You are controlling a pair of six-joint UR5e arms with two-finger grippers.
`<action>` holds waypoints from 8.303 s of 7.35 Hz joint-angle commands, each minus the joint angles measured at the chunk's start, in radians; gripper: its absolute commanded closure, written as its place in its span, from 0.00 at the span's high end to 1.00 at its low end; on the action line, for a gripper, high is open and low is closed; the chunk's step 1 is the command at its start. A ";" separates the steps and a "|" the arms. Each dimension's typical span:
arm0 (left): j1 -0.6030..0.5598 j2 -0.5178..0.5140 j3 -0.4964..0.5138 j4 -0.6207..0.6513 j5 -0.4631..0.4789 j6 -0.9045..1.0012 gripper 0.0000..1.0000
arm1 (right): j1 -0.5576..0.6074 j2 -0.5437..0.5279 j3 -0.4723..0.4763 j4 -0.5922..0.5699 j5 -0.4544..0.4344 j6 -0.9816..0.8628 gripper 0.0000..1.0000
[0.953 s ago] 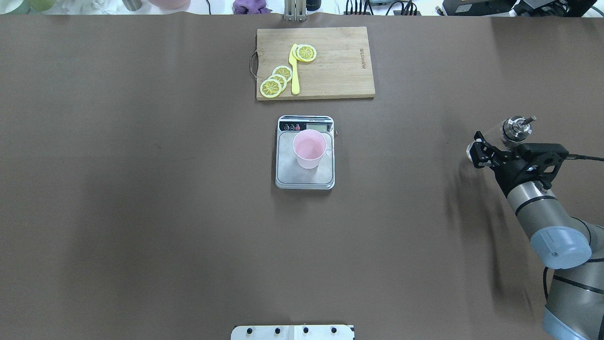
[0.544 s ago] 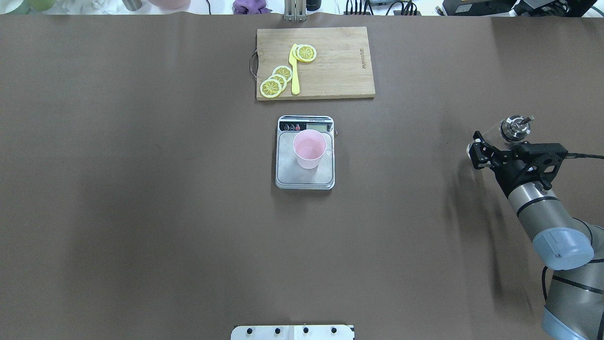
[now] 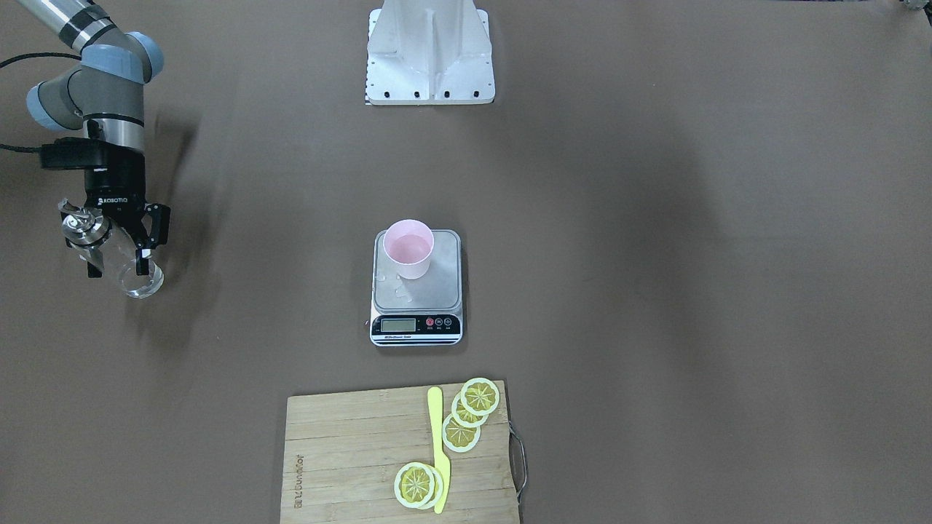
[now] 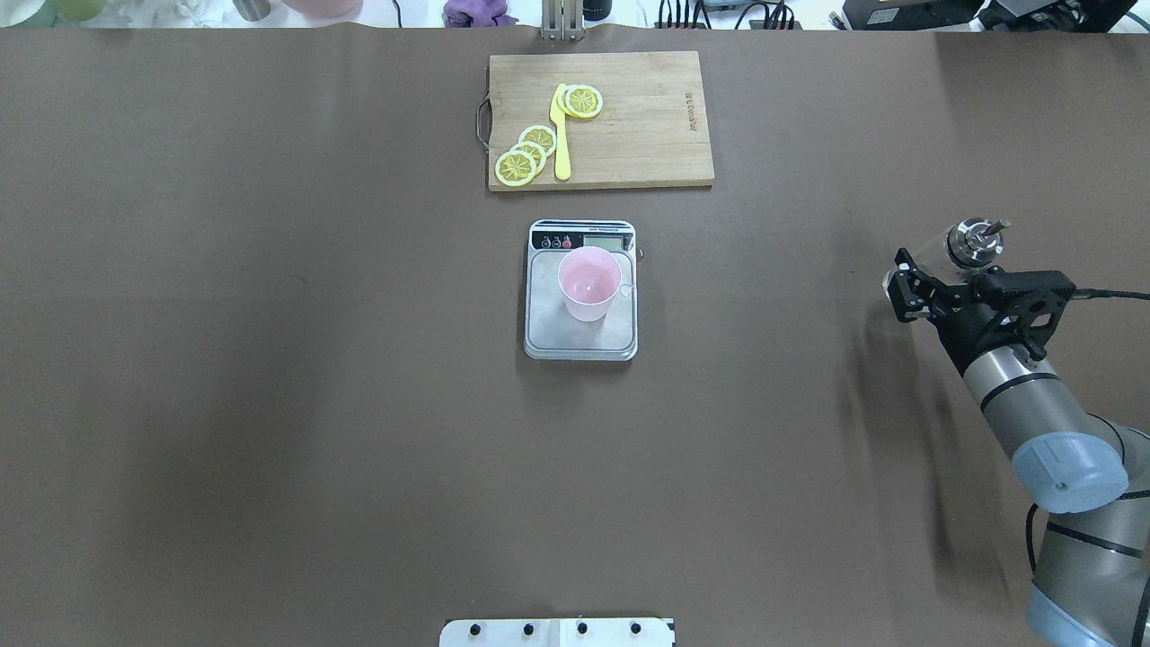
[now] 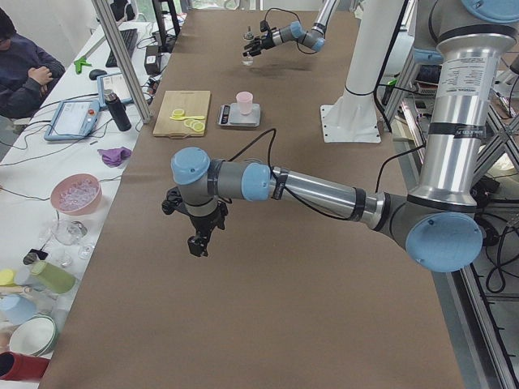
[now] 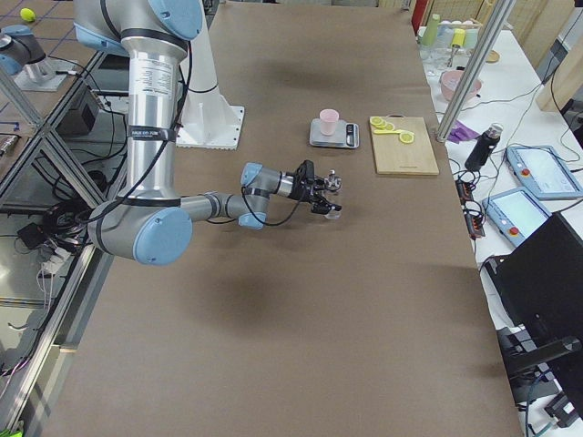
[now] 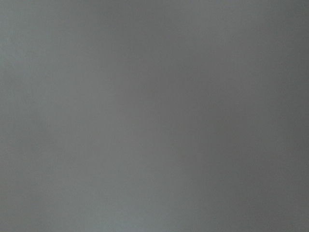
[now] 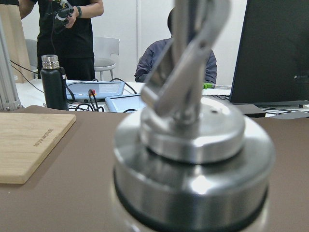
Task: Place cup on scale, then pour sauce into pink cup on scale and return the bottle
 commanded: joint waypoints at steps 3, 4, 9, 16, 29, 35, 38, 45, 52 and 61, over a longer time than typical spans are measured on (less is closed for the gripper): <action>-0.071 0.096 -0.023 0.015 -0.039 -0.005 0.98 | 0.002 0.022 0.010 -0.002 -0.018 -0.002 0.00; -0.069 0.113 -0.037 0.007 -0.041 -0.002 0.98 | 0.006 0.023 0.012 -0.007 -0.019 -0.028 0.00; -0.071 0.131 -0.039 -0.011 -0.035 0.000 0.98 | 0.015 0.053 0.006 -0.011 0.008 -0.177 0.00; -0.073 0.191 -0.037 -0.060 -0.037 0.000 0.98 | 0.014 0.101 0.108 -0.421 -0.036 -0.280 0.00; -0.114 0.226 -0.003 -0.045 -0.034 -0.015 0.98 | -0.144 0.505 0.162 -1.520 -0.400 -0.275 0.00; -0.137 0.229 0.039 -0.040 -0.034 -0.015 0.98 | -0.135 0.611 0.006 -1.636 -0.522 -0.275 0.00; -0.142 0.229 0.059 -0.040 -0.034 -0.014 0.98 | -0.120 0.651 -0.025 -1.698 -0.564 -0.277 0.00; -0.142 0.229 0.081 -0.040 -0.040 -0.015 0.98 | -0.074 0.642 -0.030 -1.728 -0.693 -0.278 0.00; -0.142 0.228 0.095 -0.040 -0.041 -0.014 0.98 | -0.086 0.640 -0.024 -1.726 -0.704 -0.281 0.00; -0.142 0.242 0.101 -0.040 -0.043 -0.012 0.98 | -0.123 0.614 -0.004 -1.726 -0.742 -0.350 0.00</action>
